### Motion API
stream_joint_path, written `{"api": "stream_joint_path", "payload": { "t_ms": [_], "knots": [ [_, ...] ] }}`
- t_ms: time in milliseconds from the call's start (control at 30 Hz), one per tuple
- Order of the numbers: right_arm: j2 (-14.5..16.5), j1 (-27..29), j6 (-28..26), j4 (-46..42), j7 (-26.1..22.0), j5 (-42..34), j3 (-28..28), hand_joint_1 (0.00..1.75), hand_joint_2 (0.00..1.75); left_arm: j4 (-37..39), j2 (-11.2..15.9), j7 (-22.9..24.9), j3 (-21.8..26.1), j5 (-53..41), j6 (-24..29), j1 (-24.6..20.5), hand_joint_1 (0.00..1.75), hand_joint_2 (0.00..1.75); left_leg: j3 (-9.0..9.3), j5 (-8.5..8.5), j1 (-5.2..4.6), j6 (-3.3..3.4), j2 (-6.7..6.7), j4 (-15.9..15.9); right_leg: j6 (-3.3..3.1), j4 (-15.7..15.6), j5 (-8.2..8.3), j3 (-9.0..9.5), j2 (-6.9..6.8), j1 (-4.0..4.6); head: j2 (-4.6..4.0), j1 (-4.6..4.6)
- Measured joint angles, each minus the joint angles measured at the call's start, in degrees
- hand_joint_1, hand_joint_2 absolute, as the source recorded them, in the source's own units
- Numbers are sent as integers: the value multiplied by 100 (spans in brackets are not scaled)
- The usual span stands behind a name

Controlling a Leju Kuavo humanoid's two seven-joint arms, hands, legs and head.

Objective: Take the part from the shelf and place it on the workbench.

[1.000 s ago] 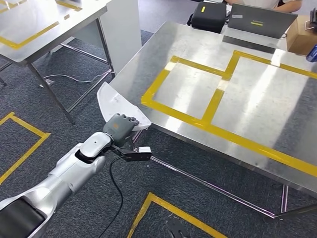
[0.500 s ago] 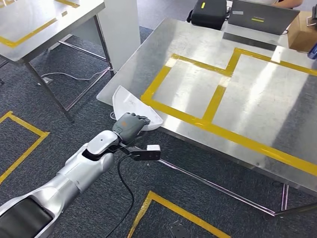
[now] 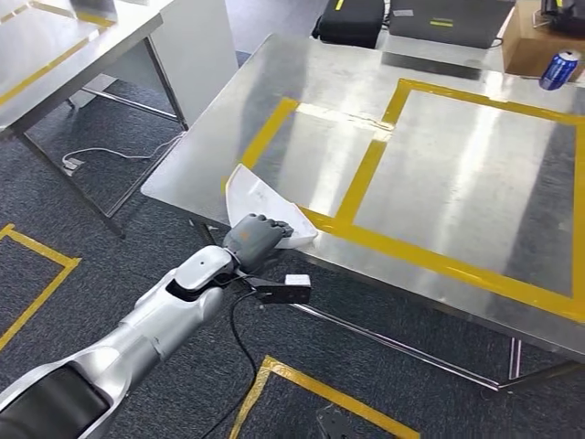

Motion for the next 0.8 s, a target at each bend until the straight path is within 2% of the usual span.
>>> {"api": "stream_joint_path", "payload": {
  "t_ms": [33, 100, 133, 167, 200, 233, 300, 333, 367, 400, 433, 500, 567, 633, 667, 700, 733, 767, 800],
  "knots": [
    [-7, 1, 12, 1, 33, 17, -3, 0, 0, 0, -10, -9, -7, 4, 3, -6, 175, 175, -98, -149, -1, -14, 1, 229, -60, -2, -7, 3, 41, 8, 0, -13],
    [-19, 15, 57, 4, 160, 81, -5, 0, 0, 5, -33, -32, -20, 42, 9, -6, 175, 175, -468, -510, -30, -19, -1, 1015, -140, -30, -8, 35, 109, 32, 0, -27],
    [-22, 32, 73, 7, 228, 112, -6, 0, 0, 14, -45, -38, -28, 72, 8, -1, 175, 175, -662, -624, -50, 1, -1, 1382, -163, -41, -8, 49, 141, 47, 0, -32],
    [-23, 53, 84, 8, 277, 132, -6, 0, 0, 27, -56, -40, -37, 103, 3, 4, 175, 175, -796, -634, -77, 48, -2, 1597, -178, -49, -11, 60, 179, 67, 0, -35],
    [-23, 69, 85, 8, 304, 139, -7, 0, 0, 42, -65, -42, -44, 126, -3, 4, 175, 175, -839, -528, -113, 124, -9, 1598, -187, -54, -12, 69, 221, 89, 0, -39],
    [-23, 79, 82, 9, 310, 136, -8, 0, 0, 54, -72, -44, -49, 140, -9, -2, 175, 175, -781, -322, -165, 228, -26, 1378, -197, -61, -10, 75, 264, 111, 0, -44],
    [-16, 83, 76, 8, 302, 130, -11, 0, 0, 67, -77, -60, -51, 164, -18, -25, 175, 175, -502, 107, -301, 497, -144, 657, -205, -81, 4, 86, 347, 148, 0, -38],
    [-10, 88, 70, 8, 290, 130, -12, 0, 0, 72, -78, -75, -52, 177, -27, -34, 175, 175, -367, 223, -350, 589, -206, 353, -203, -89, 9, 89, 381, 158, 0, -39],
    [-3, 94, 62, 8, 273, 130, -13, 0, 0, 78, -78, -91, -53, 186, -40, -39, 175, 175, -273, 253, -382, 635, -251, 165, -193, -96, 12, 90, 409, 160, 0, -43],
    [3, 101, 54, 8, 257, 131, -14, 0, 0, 84, -85, -105, -54, 195, -54, -42, 175, 175, -227, 230, -389, 636, -261, 93, -171, -106, 16, 88, 432, 165, 0, -49],
    [3, 102, 42, 9, 244, 132, -16, 0, 0, 87, -105, -121, -55, 201, -66, -52, 175, 175, -206, 223, -376, 600, -246, 36, -147, -120, 20, 88, 455, 164, 0, -61],
    [3, 98, -7, 11, 244, 137, -28, 0, 0, 91, -167, -154, -57, 228, -72, -91, 175, 175, -172, 245, -334, 559, -200, -55, -92, -67, -54, 50, 352, 192, 0, -44],
    [5, 89, -105, 13, 224, 138, -48, 0, 0, 107, -220, -197, -59, 277, -62, -129, 175, 175, -131, 273, -296, 549, -147, -122, -47, 375, -345, -134, 131, 213, 0, 7],
    [8, 83, -200, 13, 86, 140, -75, 0, 0, 157, -229, -224, -60, 323, -48, -134, 175, 175, -100, 264, -289, 558, -85, -126, 5, 1089, -659, -433, 5, 205, 0, 35],
    [8, 80, -225, 13, 13, 143, -96, 0, 0, 188, -226, -234, -59, 358, -44, -130, 175, 175, -83, 254, -286, 553, -52, -124, 37, 1311, -689, -530, -19, 196, 0, 33],
    [8, 80, -236, 13, -32, 150, -119, 0, 0, 215, -226, -252, -57, 404, -46, -128, 175, 175, -64, 241, -279, 544, -27, -121, 73, 1341, -612, -542, -37, 182, 0, 33],
    [8, 81, -232, 14, -38, 158, -139, 0, 0, 234, -231, -278, -55, 458, -53, -133, 175, 175, -42, 225, -266, 527, -12, -116, 110, 1152, -437, -452, -54, 162, 0, 33],
    [8, 81, -222, 14, -23, 166, -152, 0, 0, 249, -241, -304, -52, 509, -65, -145, 175, 175, -17, 203, -252, 500, -7, -106, 148, 781, -204, -273, -77, 138, 0, 34],
    [13, 77, -203, 13, -9, 172, -159, 0, 0, 260, -252, -322, -48, 553, -80, -165, 175, 175, -2, 180, -250, 468, -7, -89, 185, 404, -44, -78, -101, 127, 0, 47]
  ]
}}
